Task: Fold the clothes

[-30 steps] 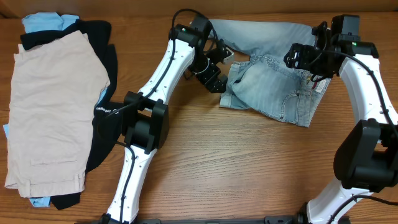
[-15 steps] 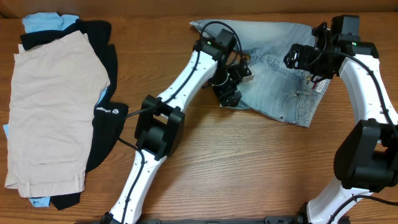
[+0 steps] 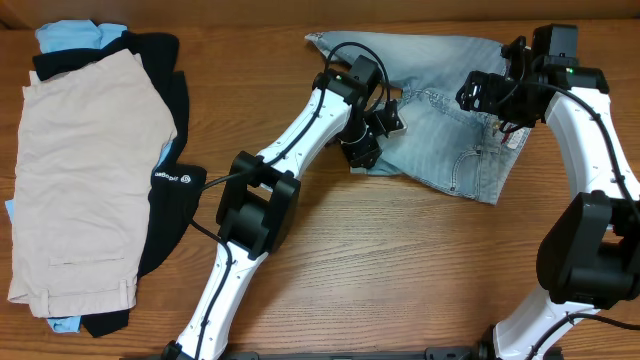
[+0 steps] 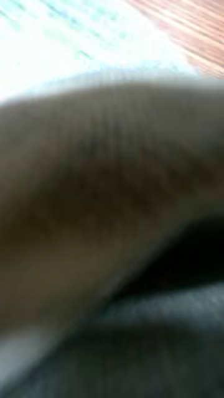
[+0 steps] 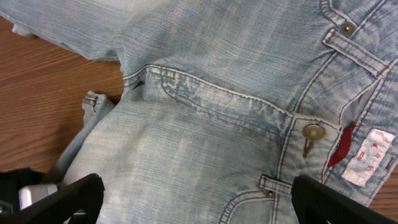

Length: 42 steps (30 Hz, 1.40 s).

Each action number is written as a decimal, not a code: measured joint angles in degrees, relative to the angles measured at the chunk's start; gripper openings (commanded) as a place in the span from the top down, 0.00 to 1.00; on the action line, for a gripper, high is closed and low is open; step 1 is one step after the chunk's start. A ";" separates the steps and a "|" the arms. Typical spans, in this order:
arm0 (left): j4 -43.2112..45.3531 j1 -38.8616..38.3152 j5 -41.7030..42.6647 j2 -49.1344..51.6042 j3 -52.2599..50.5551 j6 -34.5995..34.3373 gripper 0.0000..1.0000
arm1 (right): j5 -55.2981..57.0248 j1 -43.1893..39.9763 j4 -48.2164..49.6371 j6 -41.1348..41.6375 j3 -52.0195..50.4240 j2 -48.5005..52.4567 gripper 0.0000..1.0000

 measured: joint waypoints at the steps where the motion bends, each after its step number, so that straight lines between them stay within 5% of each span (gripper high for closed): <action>1: 0.15 0.00 -0.76 -0.09 -0.22 -0.81 0.66 | 0.00 0.00 -0.07 0.00 0.00 0.00 0.00; 11: -9.73 1.33 -27.19 -0.83 0.22 -17.68 0.93 | 0.00 0.00 -3.06 0.39 0.00 0.00 0.01; 16: -16.83 6.95 -36.54 0.02 2.40 -23.21 0.96 | -0.22 0.31 -7.56 1.97 0.00 0.00 0.22; 26: -17.03 9.88 -36.61 0.44 8.28 -25.70 0.96 | -0.52 12.26 -9.66 4.79 -3.78 -0.31 0.40; 34: -16.33 9.64 -35.34 0.46 8.33 -26.77 0.96 | -0.72 24.13 2.27 6.38 -17.49 -0.31 0.40; 42: -15.52 11.15 -33.99 0.46 8.41 -26.97 0.92 | 1.25 26.14 7.58 8.17 -21.33 1.77 0.42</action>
